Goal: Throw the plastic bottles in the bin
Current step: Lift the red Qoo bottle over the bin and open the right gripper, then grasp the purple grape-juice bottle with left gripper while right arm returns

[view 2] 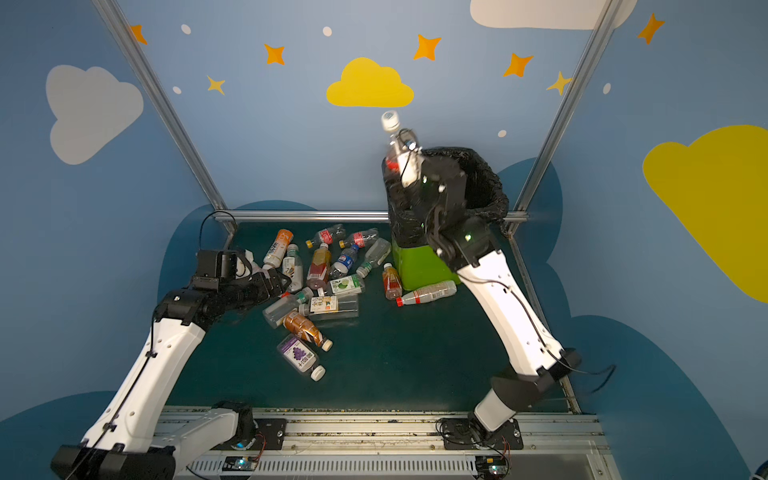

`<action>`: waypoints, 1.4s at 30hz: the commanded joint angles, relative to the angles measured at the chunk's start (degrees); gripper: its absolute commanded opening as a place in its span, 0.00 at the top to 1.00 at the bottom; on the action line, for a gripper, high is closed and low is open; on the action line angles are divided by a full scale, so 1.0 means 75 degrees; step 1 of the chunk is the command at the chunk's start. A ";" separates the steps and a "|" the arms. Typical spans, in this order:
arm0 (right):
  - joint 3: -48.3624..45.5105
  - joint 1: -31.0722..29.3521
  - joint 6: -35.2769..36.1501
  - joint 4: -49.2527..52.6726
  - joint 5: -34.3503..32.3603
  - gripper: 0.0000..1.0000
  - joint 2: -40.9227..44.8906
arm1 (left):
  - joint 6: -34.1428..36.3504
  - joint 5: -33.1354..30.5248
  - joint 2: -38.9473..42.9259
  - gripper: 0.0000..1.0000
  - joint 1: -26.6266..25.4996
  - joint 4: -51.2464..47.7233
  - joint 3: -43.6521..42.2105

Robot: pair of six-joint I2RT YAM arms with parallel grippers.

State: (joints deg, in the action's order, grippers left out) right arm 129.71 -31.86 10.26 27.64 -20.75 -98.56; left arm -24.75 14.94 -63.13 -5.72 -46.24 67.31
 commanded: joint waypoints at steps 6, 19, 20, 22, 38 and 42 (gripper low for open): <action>-0.0232 0.0502 -0.1450 0.1505 0.0419 0.10 0.1164 | 0.0290 -0.0048 0.0219 0.01 0.0034 -0.0612 0.0016; -0.4926 -0.0928 -0.2001 0.2626 0.2775 0.14 0.3600 | -0.0820 -0.0227 -0.0346 0.26 0.0033 -0.1617 -0.1006; -0.5156 -0.1265 -0.2053 0.2748 0.2783 0.14 0.3548 | -0.0884 -0.0178 -0.0342 0.27 0.0026 -0.1689 -0.1088; -0.5571 -0.1791 -0.2285 0.2857 0.2829 0.14 0.3397 | -0.0973 -0.0119 -0.0306 0.28 0.0020 -0.1832 -0.1240; -0.6842 -0.2514 -0.3202 0.2680 0.4080 0.13 0.2233 | -0.2495 0.0045 0.0277 0.19 -0.1405 -0.1171 -0.3046; -0.6864 -0.2514 -0.3165 0.2809 0.4103 0.13 0.2144 | -0.2505 -0.0068 -0.0198 0.16 -0.1694 -0.0820 -0.2975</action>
State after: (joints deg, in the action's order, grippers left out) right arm 78.98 -50.41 -13.13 47.81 9.02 -81.87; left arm -42.33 15.70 -63.05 -17.52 -55.18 44.36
